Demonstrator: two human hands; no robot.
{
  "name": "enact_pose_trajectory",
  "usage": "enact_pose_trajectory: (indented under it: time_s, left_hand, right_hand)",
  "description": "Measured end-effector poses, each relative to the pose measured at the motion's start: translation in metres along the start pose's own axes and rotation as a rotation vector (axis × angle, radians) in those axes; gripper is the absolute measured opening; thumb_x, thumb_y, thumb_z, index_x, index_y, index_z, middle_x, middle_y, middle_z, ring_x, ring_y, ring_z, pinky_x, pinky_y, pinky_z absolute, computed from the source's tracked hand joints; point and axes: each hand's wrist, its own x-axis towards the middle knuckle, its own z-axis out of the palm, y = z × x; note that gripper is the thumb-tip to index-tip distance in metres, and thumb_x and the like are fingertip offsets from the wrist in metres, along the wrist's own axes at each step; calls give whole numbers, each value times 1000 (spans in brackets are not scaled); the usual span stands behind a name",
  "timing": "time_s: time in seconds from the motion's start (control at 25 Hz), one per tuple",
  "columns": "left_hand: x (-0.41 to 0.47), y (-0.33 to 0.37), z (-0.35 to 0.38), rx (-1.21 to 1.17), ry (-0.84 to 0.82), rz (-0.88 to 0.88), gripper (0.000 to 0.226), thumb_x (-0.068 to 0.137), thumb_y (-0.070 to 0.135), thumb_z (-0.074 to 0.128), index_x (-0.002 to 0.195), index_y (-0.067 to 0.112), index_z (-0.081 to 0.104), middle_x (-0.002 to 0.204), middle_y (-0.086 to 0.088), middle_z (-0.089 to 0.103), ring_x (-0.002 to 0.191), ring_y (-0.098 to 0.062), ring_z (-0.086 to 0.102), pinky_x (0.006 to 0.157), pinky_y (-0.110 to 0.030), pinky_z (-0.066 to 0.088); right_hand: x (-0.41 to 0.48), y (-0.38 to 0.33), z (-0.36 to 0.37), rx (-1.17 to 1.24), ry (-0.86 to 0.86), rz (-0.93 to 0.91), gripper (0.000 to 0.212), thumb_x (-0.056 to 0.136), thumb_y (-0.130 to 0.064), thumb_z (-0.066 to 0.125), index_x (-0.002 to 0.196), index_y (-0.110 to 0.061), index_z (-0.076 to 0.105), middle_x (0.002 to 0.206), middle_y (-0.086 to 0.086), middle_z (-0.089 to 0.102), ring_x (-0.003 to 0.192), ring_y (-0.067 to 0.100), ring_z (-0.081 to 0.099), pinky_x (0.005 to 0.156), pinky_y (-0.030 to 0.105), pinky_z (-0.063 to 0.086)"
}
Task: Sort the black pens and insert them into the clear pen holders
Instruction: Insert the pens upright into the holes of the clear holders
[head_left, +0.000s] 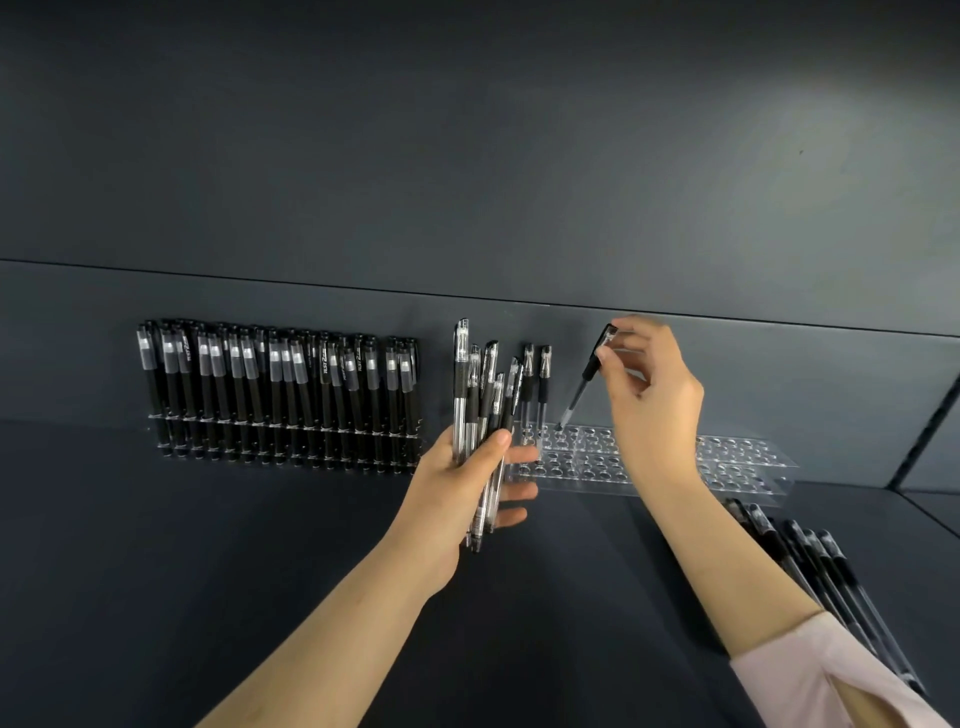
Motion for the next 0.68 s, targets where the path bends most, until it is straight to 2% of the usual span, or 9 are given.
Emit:
enact_pose_trajectory:
  time_s: [0.12, 0.24, 0.52, 0.68]
  left_hand:
    - [-1, 1, 1, 47, 48, -16, 19, 96, 29, 58, 111, 17, 57, 90, -2, 76, 63, -18, 68, 56, -32, 56]
    - [3, -1, 0, 94, 84, -21, 18, 96, 29, 58, 107, 15, 59, 83, -2, 75, 51, -12, 55, 45, -24, 43]
    - [5, -3, 2, 99, 98, -28, 14, 96, 24, 59, 102, 12, 65, 88, 4, 76, 59, -5, 52, 49, -21, 41]
    - [4, -2, 3, 33, 89, -45, 14, 98, 17, 55, 107, 11, 64, 95, 3, 77, 69, -9, 52, 53, -22, 42]
  right_hand:
    - [3, 1, 2, -36, -29, -10, 23, 92, -9, 61, 112, -22, 60, 94, -4, 66, 86, 2, 63, 73, 4, 44]
    - [8, 0, 4, -77, -42, -19, 25, 92, -8, 61, 114, -20, 60, 93, -5, 66, 86, 2, 63, 74, 4, 44]
    - [13, 0, 4, -141, -64, -62, 25, 91, -10, 63, 114, -19, 63, 90, -5, 68, 79, 3, 63, 71, 2, 43]
    - [18, -1, 7, -158, -79, -66, 23, 91, -11, 62, 111, -22, 63, 87, -3, 69, 73, 13, 66, 73, 15, 51]
